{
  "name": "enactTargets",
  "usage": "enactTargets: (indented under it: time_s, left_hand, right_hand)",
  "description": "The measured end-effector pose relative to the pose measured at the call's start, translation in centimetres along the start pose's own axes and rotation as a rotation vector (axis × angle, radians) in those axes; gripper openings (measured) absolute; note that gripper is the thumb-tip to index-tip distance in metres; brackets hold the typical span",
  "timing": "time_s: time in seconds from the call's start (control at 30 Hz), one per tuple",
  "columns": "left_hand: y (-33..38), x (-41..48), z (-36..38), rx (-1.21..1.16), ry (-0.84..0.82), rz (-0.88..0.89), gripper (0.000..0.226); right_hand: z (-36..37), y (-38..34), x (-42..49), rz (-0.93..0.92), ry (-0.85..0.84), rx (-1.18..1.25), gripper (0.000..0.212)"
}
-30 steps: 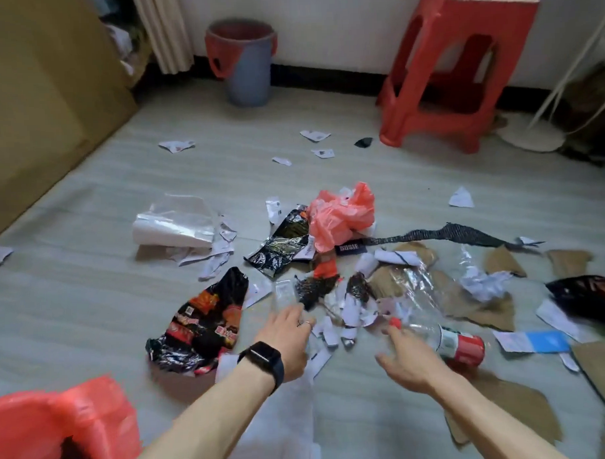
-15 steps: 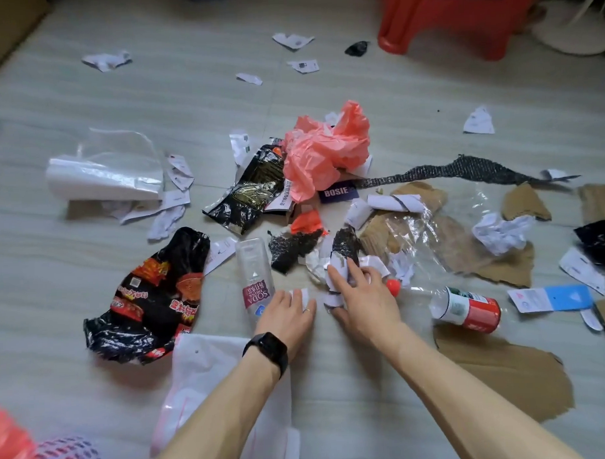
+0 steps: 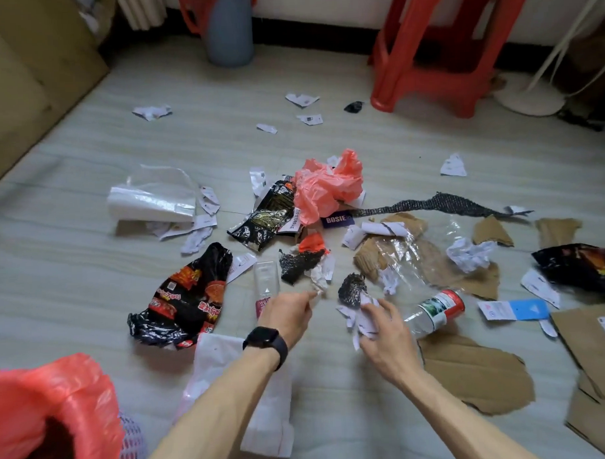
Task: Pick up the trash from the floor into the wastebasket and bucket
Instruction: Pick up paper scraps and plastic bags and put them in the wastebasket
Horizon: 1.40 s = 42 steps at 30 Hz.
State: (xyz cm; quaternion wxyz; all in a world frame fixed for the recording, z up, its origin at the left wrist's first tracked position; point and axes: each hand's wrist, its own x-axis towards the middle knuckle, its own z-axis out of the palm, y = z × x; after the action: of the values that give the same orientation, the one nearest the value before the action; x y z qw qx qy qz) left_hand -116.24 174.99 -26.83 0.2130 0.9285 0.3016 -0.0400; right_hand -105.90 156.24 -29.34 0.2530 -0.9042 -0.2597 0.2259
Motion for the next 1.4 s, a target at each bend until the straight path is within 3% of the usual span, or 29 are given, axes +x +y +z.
enactTargets:
  time_s: [0.17,0.3,0.5,0.7,0.9,1.03,1.1,1.27,1.4]
  left_hand:
    - [-0.1,-2.5,-11.3,-0.046,0.185,0.036,0.032]
    - [-2.4,-7.3,-20.0,-0.007,0.371,0.065,0.024]
    - [-8.8,-17.5,-27.1,-0.066,0.530,-0.123,0.027]
    - [-18.6,-27.7,-25.0,-0.170,0.515,-0.530,0.026]
    - [-23.5,-33.1,-19.6,-0.267,0.492,-0.636,0.025]
    - [-25.4,-35.0,-17.0,-0.140,0.378,-0.638,0.052]
    - [-25.8,-35.9,-15.4,-0.007,0.322,-0.655,0.060]
    - [-26.7,-38.1,-12.0,0.147,0.188,-0.720,0.069]
    - [-26.6,-38.1,-11.9,0.167,0.189,-0.740,0.073]
  right_hand:
    - [-7.4,-5.5,-2.6,-0.047,0.095,0.184,0.057]
    - [-12.1,-13.4,-5.8,-0.179,0.050,0.308,0.061]
    - [-13.5,-25.4,-10.4,-0.460,-0.059,0.274,0.067]
    - [-7.0,-36.0,-15.1,-0.611,-0.413,0.094,0.065]
    - [2.1,-40.1,-17.6,-0.647,-0.549,-0.024,0.068]
    - [7.1,-39.3,-18.2,-0.612,-0.636,-0.025,0.081]
    - [9.0,-37.9,-18.1,-0.666,-0.616,-0.127,0.084]
    - [11.5,-32.7,-18.7,-0.692,-0.388,-0.397,0.081]
    - [11.7,-30.7,-19.2,-0.644,-0.450,-0.361,0.074]
